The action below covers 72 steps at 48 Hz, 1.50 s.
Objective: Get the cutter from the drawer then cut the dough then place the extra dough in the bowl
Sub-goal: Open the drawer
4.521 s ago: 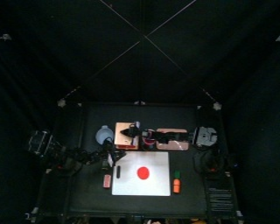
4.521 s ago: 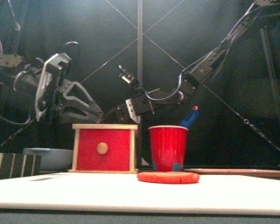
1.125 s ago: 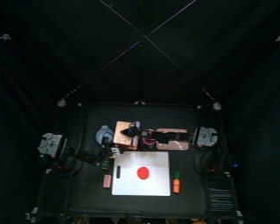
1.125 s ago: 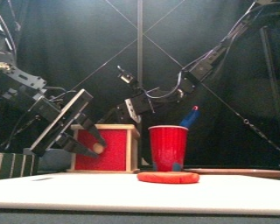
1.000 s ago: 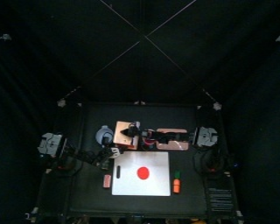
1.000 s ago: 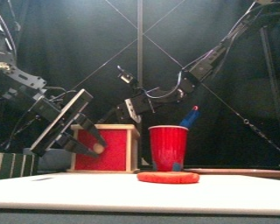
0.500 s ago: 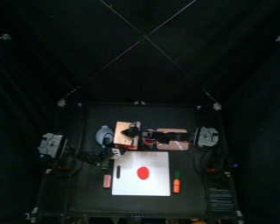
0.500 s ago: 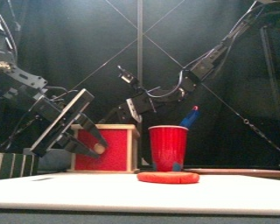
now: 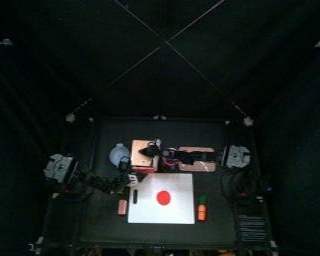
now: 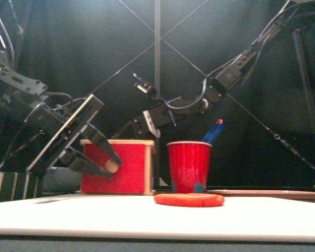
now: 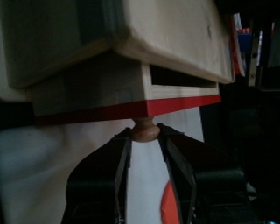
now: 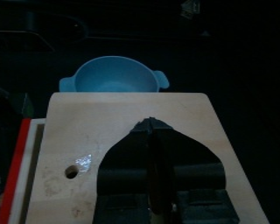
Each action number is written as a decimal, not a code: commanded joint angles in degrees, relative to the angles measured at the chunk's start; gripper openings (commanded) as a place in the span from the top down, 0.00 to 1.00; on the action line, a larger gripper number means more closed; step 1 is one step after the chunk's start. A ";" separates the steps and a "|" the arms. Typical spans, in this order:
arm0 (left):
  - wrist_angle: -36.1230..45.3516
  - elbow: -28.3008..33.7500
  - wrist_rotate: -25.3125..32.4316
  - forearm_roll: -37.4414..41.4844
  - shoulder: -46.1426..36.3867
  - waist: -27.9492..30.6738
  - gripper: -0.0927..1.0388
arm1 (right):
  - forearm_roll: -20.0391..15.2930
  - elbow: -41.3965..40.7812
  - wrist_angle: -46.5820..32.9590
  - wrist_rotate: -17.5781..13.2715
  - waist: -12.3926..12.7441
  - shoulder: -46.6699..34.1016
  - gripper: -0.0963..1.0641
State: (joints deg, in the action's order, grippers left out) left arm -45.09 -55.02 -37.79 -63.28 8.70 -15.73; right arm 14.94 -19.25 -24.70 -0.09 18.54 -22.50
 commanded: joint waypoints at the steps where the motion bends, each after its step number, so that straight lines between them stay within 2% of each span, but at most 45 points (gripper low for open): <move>1: 1.05 0.97 0.09 -0.70 -0.53 -2.81 0.39 | 0.09 -0.44 1.67 0.18 0.18 -0.26 0.97; 24: 1.23 1.49 0.09 -4.22 -0.53 -8.17 0.39 | 0.00 -0.09 2.29 0.18 0.53 -0.26 0.97; 72: 4.22 1.05 0.88 -3.96 -0.79 -8.61 0.38 | 0.09 0.00 3.08 0.18 0.70 -0.26 0.97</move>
State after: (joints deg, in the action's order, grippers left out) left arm -41.92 -54.23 -37.27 -67.50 8.35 -23.64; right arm 14.94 -18.90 -23.12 -0.09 19.07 -22.41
